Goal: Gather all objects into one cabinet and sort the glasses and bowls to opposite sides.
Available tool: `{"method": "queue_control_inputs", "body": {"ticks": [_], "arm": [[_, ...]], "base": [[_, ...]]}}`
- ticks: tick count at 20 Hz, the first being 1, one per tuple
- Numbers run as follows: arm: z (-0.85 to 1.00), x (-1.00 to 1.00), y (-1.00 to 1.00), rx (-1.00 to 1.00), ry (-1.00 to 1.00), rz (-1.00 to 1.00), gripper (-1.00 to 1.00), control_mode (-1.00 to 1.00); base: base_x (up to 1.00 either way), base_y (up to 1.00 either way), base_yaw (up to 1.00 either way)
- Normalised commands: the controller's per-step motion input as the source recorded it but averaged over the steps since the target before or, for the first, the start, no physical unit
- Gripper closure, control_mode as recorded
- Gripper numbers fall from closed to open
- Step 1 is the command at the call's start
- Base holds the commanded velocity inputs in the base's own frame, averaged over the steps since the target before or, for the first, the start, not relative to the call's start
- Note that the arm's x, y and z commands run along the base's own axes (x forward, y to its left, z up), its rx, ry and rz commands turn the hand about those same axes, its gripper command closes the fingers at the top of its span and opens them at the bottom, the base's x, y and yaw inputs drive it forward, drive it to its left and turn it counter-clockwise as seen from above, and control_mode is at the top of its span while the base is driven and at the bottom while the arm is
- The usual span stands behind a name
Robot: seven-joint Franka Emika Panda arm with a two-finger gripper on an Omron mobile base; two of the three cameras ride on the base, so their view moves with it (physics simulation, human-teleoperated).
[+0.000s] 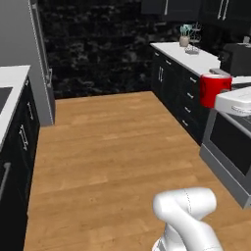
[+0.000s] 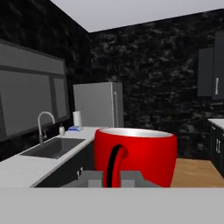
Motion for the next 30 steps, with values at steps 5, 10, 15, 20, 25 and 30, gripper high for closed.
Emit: {"method": "queue_control_inputs", "body": {"ticks": [5, 10, 15, 20, 25, 30], "arm": [[0.00, 0.00, 0.00, 0.00, 0.00, 0.00, 1.00, 1.00], [0.00, 0.00, 0.00, 0.00, 0.00, 0.00, 1.00, 1.00], [0.00, 0.00, 0.00, 0.00, 0.00, 0.00, 1.00, 1.00], [0.00, 0.00, 0.00, 0.00, 0.00, 0.00, 1.00, 1.00], [0.00, 0.00, 0.00, 0.00, 0.00, 0.00, 1.00, 1.00], [0.00, 0.00, 0.00, 0.00, 0.00, 0.00, 1.00, 1.00]], "base": [[1.00, 0.00, -0.24], [1.00, 0.01, -0.20], [1.00, 0.02, -0.18], [1.00, 0.04, -0.21], [1.00, 0.18, -0.23], [1.00, 0.18, -0.23]]}}
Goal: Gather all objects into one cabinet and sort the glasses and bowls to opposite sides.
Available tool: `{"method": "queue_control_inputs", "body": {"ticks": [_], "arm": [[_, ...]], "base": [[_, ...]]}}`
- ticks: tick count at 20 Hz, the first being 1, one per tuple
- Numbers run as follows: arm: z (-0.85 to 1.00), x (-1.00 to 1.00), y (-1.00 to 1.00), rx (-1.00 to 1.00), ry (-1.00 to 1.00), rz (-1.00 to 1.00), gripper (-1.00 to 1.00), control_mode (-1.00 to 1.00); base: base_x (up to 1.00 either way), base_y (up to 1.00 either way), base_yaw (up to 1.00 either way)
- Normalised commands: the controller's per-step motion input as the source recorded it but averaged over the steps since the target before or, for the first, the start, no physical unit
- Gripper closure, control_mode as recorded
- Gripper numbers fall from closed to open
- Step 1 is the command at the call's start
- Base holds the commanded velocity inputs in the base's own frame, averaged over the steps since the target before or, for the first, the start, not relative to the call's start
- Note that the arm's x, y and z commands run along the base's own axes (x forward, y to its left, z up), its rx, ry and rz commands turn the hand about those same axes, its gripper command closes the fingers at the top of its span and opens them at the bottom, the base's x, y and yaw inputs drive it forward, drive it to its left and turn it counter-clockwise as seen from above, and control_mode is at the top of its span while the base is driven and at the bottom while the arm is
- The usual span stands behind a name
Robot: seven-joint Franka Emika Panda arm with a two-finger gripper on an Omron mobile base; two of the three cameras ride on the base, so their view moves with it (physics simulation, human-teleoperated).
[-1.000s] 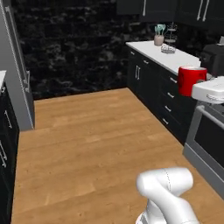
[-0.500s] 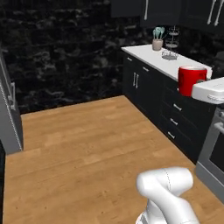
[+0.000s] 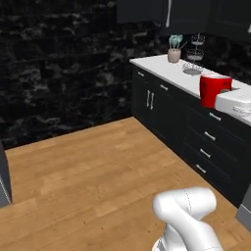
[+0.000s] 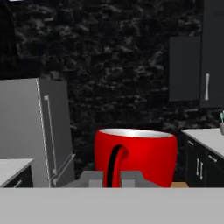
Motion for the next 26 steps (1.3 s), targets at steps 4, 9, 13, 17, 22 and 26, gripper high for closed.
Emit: {"method": "queue_control_inputs", "body": {"ticks": [4, 9, 13, 17, 22, 26], "arm": [[0.00, 0.00, 0.00, 0.00, 0.00, 0.00, 1.00, 1.00], [0.00, 0.00, 0.00, 0.00, 0.00, 0.00, 1.00, 1.00], [0.00, 0.00, 0.00, 0.00, 0.00, 0.00, 1.00, 1.00], [0.00, 0.00, 0.00, 0.00, 0.00, 0.00, 1.00, 1.00], [0.00, 0.00, 0.00, 0.00, 0.00, 0.00, 1.00, 1.00], [0.00, 0.00, 0.00, 0.00, 0.00, 0.00, 1.00, 1.00]], "base": [[1.00, 0.25, -0.22], [1.00, 0.21, -0.19], [1.00, 0.18, -0.17], [1.00, 0.32, -0.18], [1.00, 0.27, -0.24], [1.00, 0.31, -0.25]]}}
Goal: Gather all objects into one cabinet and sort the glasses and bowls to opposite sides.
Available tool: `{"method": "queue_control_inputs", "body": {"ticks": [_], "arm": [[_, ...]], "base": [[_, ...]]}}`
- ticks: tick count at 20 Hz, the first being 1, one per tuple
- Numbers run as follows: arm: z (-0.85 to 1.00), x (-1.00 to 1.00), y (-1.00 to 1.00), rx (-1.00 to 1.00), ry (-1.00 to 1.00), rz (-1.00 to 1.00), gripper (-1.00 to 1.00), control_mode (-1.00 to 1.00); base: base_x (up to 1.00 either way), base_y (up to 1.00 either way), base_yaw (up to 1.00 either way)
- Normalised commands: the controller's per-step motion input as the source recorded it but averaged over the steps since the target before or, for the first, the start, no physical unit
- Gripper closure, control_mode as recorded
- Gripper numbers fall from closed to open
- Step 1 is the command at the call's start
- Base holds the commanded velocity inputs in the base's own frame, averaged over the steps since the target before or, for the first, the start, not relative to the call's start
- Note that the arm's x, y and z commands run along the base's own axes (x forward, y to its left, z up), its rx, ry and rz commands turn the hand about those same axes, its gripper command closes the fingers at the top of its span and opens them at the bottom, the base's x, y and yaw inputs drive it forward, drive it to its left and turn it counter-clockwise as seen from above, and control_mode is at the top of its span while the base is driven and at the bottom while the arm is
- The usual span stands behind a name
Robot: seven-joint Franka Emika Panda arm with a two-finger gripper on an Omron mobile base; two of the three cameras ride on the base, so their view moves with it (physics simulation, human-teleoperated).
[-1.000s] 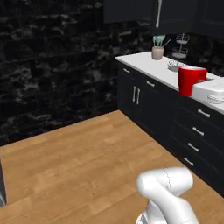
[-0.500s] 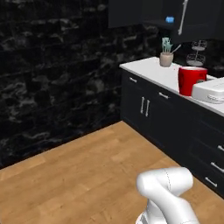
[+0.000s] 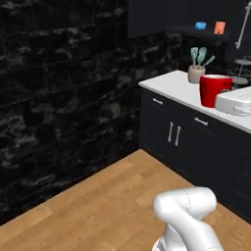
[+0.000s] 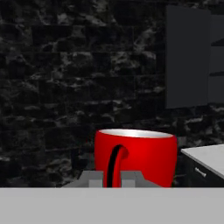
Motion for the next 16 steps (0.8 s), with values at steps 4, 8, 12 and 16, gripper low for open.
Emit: {"method": "queue_control_inputs", "body": {"ticks": [4, 8, 12, 16], "arm": [[0.00, 0.00, 0.00, 0.00, 0.00, 0.00, 1.00, 1.00], [0.00, 0.00, 0.00, 0.00, 0.00, 0.00, 1.00, 1.00], [0.00, 0.00, 0.00, 0.00, 0.00, 0.00, 1.00, 1.00], [0.00, 0.00, 0.00, 0.00, 0.00, 0.00, 1.00, 1.00]], "base": [[1.00, 0.29, -0.27], [1.00, 0.18, -0.34], [0.92, 0.03, -0.45], [0.77, 0.00, -0.54]]}}
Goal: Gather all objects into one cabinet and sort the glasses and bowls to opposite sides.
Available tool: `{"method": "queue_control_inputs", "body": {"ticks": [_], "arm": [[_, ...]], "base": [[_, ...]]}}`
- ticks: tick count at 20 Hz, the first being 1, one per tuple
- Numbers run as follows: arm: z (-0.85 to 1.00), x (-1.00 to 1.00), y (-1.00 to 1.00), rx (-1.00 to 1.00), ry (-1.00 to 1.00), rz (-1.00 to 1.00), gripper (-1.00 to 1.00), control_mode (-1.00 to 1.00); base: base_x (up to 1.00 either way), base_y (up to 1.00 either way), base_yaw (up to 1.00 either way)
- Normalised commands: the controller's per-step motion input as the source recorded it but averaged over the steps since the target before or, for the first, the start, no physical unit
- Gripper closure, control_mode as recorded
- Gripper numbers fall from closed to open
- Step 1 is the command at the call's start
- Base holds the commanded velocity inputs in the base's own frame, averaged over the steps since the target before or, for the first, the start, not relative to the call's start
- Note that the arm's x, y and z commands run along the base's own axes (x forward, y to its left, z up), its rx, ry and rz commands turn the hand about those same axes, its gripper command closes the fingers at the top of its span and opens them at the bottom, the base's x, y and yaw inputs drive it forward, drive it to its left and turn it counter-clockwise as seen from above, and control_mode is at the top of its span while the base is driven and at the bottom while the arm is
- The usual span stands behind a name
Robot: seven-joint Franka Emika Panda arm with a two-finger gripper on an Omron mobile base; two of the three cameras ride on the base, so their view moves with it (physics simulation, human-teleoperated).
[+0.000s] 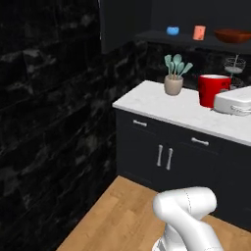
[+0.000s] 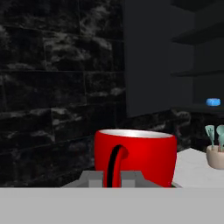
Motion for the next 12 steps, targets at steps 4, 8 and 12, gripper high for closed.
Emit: {"method": "queue_control_inputs", "body": {"ticks": [4, 8, 12], "arm": [[0.00, 0.00, 0.00, 0.00, 0.00, 0.00, 1.00, 1.00], [0.00, 0.00, 0.00, 0.00, 0.00, 0.00, 1.00, 1.00], [0.00, 0.00, 0.00, 0.00, 0.00, 0.00, 1.00, 1.00]], "base": [[0.88, 0.22, -0.53], [1.00, 0.61, -0.50], [1.00, 0.57, -0.51]]}}
